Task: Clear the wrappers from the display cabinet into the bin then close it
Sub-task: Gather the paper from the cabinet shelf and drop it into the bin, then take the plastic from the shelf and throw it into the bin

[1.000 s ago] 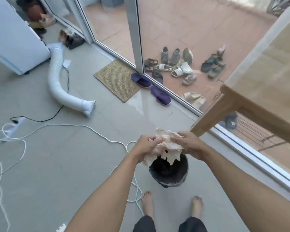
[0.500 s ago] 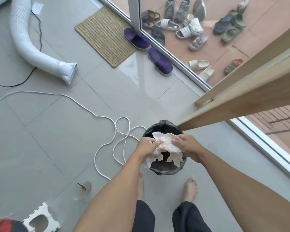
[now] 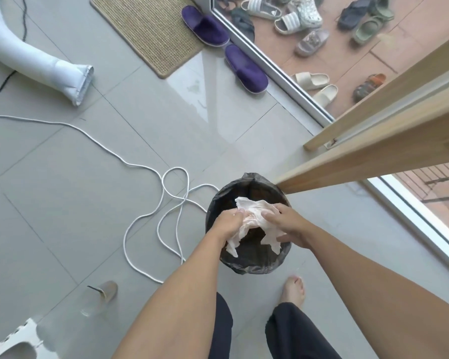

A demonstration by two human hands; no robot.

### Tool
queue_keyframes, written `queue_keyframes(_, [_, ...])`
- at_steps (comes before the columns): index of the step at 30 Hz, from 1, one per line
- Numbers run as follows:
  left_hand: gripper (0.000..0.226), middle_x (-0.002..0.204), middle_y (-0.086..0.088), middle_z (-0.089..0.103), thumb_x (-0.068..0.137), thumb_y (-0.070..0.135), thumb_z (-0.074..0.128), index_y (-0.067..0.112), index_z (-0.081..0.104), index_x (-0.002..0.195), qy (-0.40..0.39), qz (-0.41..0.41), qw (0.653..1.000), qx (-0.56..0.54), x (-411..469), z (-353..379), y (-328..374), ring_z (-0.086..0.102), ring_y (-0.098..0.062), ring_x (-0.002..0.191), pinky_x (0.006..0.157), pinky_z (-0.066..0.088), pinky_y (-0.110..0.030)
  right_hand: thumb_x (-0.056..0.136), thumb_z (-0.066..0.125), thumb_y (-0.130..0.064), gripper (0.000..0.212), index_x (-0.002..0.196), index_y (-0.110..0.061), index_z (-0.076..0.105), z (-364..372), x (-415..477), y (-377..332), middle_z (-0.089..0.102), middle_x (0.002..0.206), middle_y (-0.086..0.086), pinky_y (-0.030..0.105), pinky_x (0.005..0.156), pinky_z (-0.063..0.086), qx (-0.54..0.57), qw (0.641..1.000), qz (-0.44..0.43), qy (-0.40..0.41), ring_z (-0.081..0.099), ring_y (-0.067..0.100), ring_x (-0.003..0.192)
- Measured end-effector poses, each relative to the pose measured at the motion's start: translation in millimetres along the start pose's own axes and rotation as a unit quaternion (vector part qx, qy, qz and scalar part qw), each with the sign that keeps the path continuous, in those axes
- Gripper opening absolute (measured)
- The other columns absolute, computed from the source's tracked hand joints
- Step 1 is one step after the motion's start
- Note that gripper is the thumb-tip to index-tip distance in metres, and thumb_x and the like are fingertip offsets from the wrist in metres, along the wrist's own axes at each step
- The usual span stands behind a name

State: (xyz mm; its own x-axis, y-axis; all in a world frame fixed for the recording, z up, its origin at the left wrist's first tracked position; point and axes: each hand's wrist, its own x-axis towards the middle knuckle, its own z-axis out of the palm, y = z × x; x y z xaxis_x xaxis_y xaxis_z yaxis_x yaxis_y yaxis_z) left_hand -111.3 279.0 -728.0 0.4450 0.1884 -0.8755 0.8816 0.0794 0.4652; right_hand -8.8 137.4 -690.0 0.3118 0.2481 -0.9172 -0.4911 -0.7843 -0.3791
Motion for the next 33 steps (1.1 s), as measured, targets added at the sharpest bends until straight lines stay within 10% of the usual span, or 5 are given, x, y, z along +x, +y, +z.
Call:
queue_keyframes(6, [0.061,0.164,-0.005,0.026,0.101,0.044,0.030,0.024,0.020,0.157,-0.031,-0.001,0.998,0.054,-28.6,-5.5,8.2,0.027,-0.028,0.149,0.117,0.023,-0.040,0.091,0.055,-0.039,0.069,0.151,-0.020,0.026,2.4,-26.9,-5.5,0.030,0.159,0.005,0.046,0.116,0.031,-0.115,0.993,-0.022,0.029,0.033,0.026,0.144])
queue_keyframes(11, [0.044,0.154,-0.008,0.045,0.100,0.040,0.039,0.019,0.052,0.136,0.028,0.059,0.985,0.159,-86.8,-31.0,38.7,0.041,-0.026,0.142,0.113,0.031,-0.035,0.094,0.053,-0.034,0.054,0.143,-0.013,0.042,3.6,-93.3,-40.1,0.046,0.150,0.008,0.032,0.108,0.034,-0.220,0.969,-0.073,0.080,0.044,0.024,0.136])
queue_keyframes(16, [0.028,0.098,-0.013,0.072,0.089,0.030,0.050,0.010,0.069,0.093,0.094,0.143,0.954,0.246,-177.9,-69.2,86.2,0.063,-0.034,0.099,0.089,0.051,-0.039,0.093,0.052,-0.035,0.047,0.133,-0.011,0.054,2.7,-190.2,-91.7,0.059,0.137,0.008,0.035,0.103,0.042,-0.310,0.931,-0.138,0.134,0.053,0.026,0.128])
queue_keyframes(25, [0.042,0.133,-0.007,0.065,0.094,0.035,0.056,0.009,0.065,0.127,0.177,0.331,0.853,0.362,-376.9,-166.2,228.6,0.056,-0.023,0.127,0.107,0.039,-0.031,0.092,0.054,-0.042,0.043,0.128,-0.019,0.056,-24.3,-413.3,-220.2,0.057,0.132,0.005,0.039,0.100,0.044,-0.392,0.835,-0.294,0.250,0.053,0.026,0.122])
queue_keyframes(33, [0.033,0.111,-0.004,0.071,0.092,0.035,0.062,0.015,0.071,0.116,0.256,0.493,0.758,0.341,-521.6,-179.2,344.9,0.063,-0.022,0.105,0.089,0.046,-0.030,0.092,0.056,-0.041,0.039,0.125,-0.021,0.060,-79.5,-589.4,-264.4,0.061,0.124,0.003,0.036,0.094,0.046,-0.369,0.729,-0.416,0.399,0.057,0.024,0.114])
